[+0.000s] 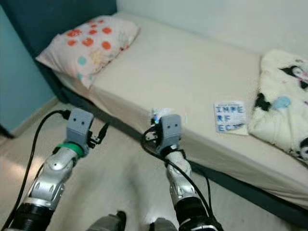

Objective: Clean up the room

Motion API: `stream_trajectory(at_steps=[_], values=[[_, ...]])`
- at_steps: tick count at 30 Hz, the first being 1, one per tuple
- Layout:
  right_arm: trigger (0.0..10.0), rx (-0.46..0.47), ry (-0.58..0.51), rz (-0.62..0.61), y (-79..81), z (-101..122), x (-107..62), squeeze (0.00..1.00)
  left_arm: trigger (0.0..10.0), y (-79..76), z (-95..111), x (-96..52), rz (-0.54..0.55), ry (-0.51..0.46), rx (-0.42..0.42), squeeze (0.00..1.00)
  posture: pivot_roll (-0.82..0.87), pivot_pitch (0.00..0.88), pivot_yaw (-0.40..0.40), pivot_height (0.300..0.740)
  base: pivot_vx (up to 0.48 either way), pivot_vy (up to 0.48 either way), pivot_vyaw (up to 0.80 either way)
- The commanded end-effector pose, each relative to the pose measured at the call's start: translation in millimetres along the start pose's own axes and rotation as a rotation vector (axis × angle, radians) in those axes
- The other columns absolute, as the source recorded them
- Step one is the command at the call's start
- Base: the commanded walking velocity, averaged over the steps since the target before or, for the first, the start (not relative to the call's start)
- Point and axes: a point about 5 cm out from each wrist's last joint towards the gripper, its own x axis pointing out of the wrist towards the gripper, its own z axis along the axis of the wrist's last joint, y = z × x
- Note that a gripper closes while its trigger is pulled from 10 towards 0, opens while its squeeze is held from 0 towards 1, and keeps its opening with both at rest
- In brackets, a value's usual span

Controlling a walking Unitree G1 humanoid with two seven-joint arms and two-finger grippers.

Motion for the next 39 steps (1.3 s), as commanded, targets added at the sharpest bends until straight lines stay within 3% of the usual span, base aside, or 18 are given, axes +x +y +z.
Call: stream_trajectory(at_steps=[1, 5, 9, 17, 39], values=[[10.0, -0.005, 0.039, 0.005, 0.6, -10.0, -5.3, 0.0, 10.0, -0.1, -11.3, -2.5, -0.004, 0.042, 0.015, 0.0, 0.03, 0.0, 0.036, 0.74, 0.0, 0.0, 0.69], [10.0, -0.02, 0.082, 0.02, 1.5, -19.6, -8.9, 0.0, 10.0, 7.2, -24.0, -5.9, 0.008, 0.084, 0.054, 0.0, 0.03, 0.0, 0.035, 0.74, 0.0, 0.0, 0.69], [10.0, -0.046, 0.193, 0.02, -1.0, -45.1, -22.4, 0.0, 10.0, 24.5, -67.5, -18.2, 0.061, 0.242, 0.035, 0.0, 0.03, 0.0, 0.021, 0.74, 0.0, 0.0, 0.67], [10.0, -0.036, 0.287, 0.001, -5.8, -63.7, -34.5, 0.0, 10.0, 23.2, -112.3, -37.6, 0.078, 0.421, -0.022, 0.0, 0.02, 0.0, 0.006, 0.74, 0.0, 0.0, 0.66], [10.0, -0.049, 0.27, 0.006, -2.5, -63.6, -30.5, 0.0, 10.0, 26.6, -116.7, -31.6, 0.087, 0.409, -0.008, 0.0, 0.02, 0.0, 0.023, 0.74, 0.0, 0.0, 0.65]])
